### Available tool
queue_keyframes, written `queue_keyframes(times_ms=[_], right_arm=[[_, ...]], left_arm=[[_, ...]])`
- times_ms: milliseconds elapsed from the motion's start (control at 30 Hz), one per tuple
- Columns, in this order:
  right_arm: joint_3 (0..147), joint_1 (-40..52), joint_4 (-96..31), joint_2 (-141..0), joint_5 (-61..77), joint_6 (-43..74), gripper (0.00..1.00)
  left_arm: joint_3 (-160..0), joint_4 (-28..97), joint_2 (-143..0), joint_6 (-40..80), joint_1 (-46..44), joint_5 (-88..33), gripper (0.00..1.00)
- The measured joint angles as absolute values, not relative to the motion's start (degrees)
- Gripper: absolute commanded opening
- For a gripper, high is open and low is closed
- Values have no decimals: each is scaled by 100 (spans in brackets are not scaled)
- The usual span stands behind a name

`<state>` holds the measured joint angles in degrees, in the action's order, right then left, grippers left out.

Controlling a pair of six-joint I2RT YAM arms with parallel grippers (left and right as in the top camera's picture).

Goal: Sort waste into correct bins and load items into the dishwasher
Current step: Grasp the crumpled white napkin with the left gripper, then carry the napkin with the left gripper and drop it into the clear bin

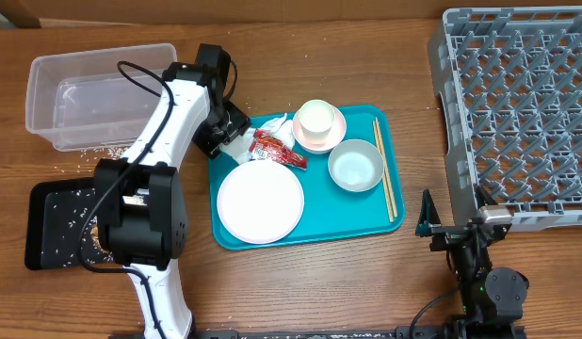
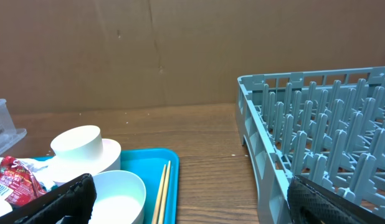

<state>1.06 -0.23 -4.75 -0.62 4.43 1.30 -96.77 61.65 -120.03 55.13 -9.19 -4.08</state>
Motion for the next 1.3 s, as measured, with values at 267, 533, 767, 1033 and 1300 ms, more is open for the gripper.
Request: queue_keyframes(times_ms=[267,533,767,1033,1300], right_arm=[[106,-23,-473,-62,440,128,100],[106,-23,-471,-62,440,130,100],[106,-23,-473,-62,440,128,100],[106,-23,-473,-62,440,128,100],[106,-23,-473,-62,440,128,100]], left_arm=[[-9668,6031,-12003,5496,-1007,-432,40],[-9666,6016,-12003,5424,-1013,-491,4],[-9668,6031,-11944,5144,-1013,-838,4],[-9712,6084,-10779,4928,-1013,-867,4],[-9859,6270,-9896,4783,-1009,-676,4]])
